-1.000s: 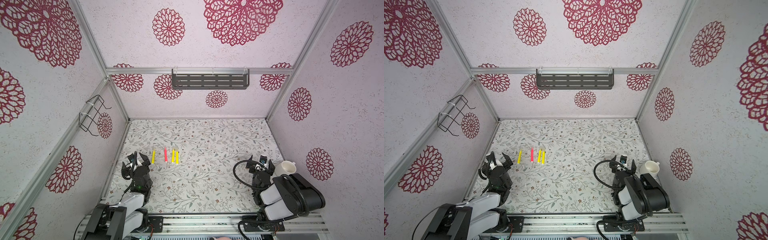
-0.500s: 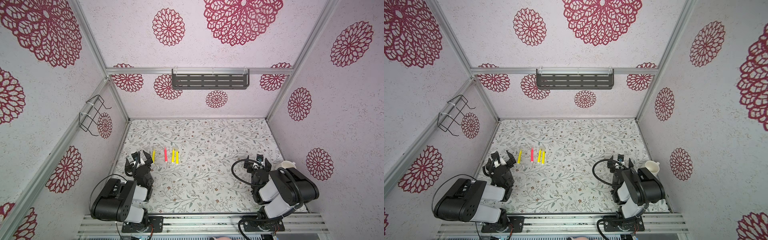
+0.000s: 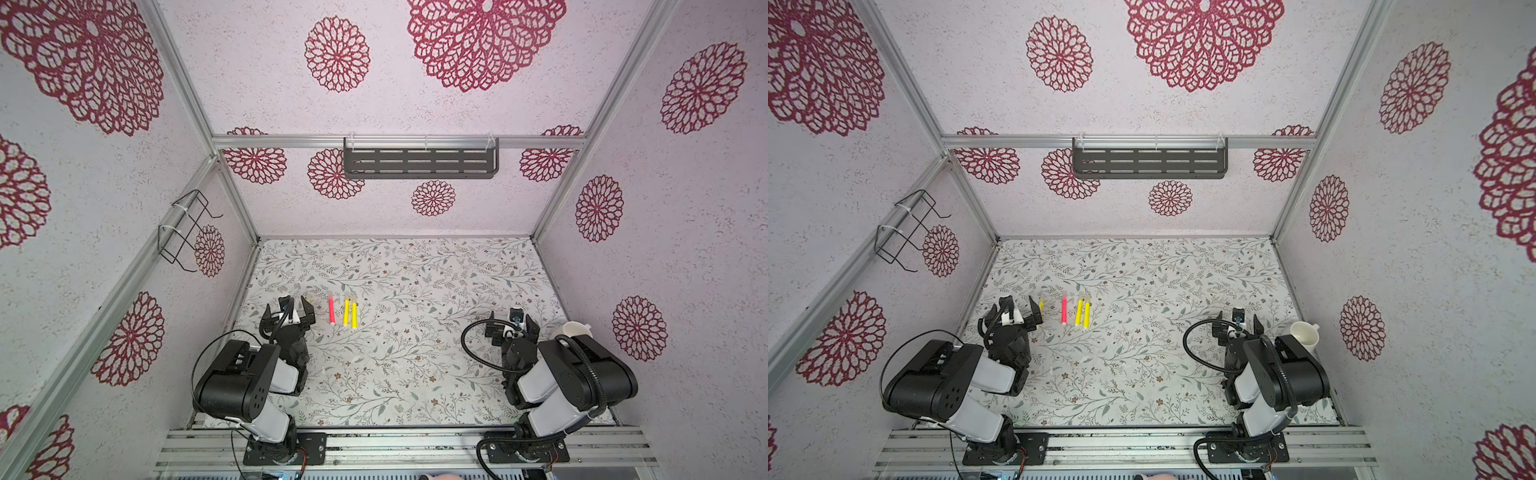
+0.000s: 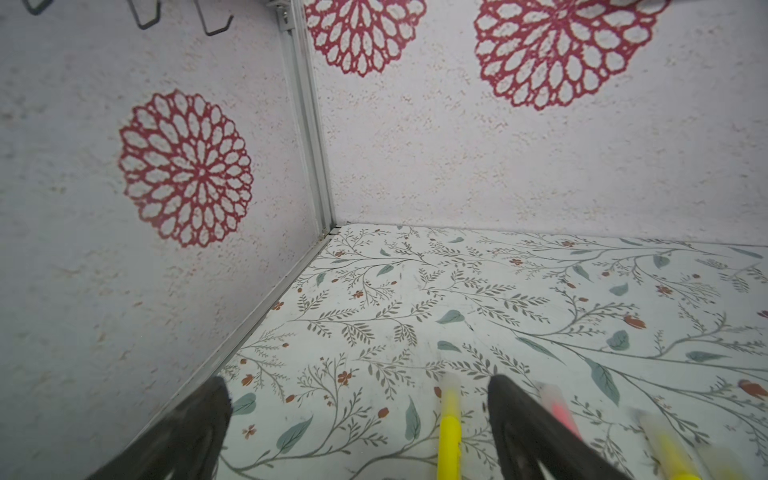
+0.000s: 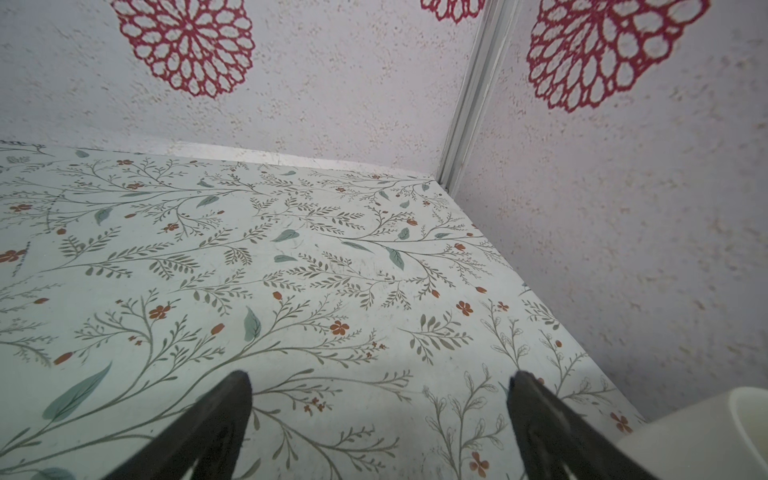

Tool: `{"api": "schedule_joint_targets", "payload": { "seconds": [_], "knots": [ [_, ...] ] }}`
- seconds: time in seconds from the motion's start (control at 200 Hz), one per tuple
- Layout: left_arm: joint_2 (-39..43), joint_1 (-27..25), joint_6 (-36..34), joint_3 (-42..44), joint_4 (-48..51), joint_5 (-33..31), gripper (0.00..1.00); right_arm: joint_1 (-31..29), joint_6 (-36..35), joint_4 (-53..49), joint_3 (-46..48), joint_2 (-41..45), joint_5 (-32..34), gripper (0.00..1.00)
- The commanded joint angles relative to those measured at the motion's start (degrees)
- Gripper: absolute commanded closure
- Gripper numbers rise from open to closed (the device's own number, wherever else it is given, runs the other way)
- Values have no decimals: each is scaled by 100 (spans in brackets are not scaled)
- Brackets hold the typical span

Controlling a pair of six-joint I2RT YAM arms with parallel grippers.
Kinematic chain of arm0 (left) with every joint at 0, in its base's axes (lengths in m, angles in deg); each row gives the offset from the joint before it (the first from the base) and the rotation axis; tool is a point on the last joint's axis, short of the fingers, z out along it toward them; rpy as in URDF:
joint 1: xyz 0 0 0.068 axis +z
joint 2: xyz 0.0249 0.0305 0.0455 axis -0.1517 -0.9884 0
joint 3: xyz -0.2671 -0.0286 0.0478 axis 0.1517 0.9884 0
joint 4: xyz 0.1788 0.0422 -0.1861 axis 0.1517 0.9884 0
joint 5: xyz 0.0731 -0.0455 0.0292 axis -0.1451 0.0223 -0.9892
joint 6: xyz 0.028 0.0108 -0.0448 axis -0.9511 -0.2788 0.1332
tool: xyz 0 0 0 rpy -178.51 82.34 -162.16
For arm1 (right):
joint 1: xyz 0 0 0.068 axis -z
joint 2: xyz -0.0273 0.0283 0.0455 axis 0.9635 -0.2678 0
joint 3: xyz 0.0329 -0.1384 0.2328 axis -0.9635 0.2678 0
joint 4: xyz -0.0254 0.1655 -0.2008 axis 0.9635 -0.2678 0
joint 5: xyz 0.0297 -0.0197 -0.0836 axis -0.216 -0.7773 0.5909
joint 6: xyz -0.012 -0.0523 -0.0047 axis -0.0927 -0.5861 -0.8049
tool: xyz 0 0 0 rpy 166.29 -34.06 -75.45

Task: Insert the pens into the pen caps

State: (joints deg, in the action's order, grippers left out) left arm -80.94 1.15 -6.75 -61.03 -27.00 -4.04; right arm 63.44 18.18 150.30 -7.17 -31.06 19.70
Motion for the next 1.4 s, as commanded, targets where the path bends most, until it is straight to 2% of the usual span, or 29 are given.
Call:
{"api": "schedule_joint_targets", "payload": {
  "seconds": [0.0,0.105,0.335,0.525,0.65,0.72,0.776,0.961,1.046,1.106,1.231,1.396],
  "knots": [
    [-21,0,-291,13,-153,349,1,56,-48,556,-108,2,-132,1],
    [-45,57,-282,-28,-150,457,1,164,55,82,-270,164,-267,1],
    [168,261,-107,-166,386,756,1,850,620,-2192,-1212,486,-1238,1],
    [21,753,289,-491,864,1375,1,892,688,-2247,-1246,485,-1208,1],
    [294,1078,601,-1071,2456,1720,1,892,695,-2252,-1250,486,-1209,1],
    [213,1415,878,-1346,2778,2228,1,892,698,-2263,-1256,485,-1206,1],
    [257,1602,1136,-1514,3235,2385,1,924,746,-2333,-1293,472,-1189,1],
    [248,1597,1107,-1447,3090,2361,1,971,796,-2328,-1284,486,-1222,1],
    [242,1596,1089,-1418,2997,2356,1,971,1086,-1858,-1031,515,-453,1],
    [243,1597,1094,-1423,3018,2346,1,973,1090,-1583,-867,513,-358,1],
    [234,1594,1105,-1429,3004,2306,1,792,916,-2122,-1191,466,-204,1],
    [216,1557,1146,-1462,3055,2053,1,751,883,-2048,-1162,459,-166,1]
  ]
}}
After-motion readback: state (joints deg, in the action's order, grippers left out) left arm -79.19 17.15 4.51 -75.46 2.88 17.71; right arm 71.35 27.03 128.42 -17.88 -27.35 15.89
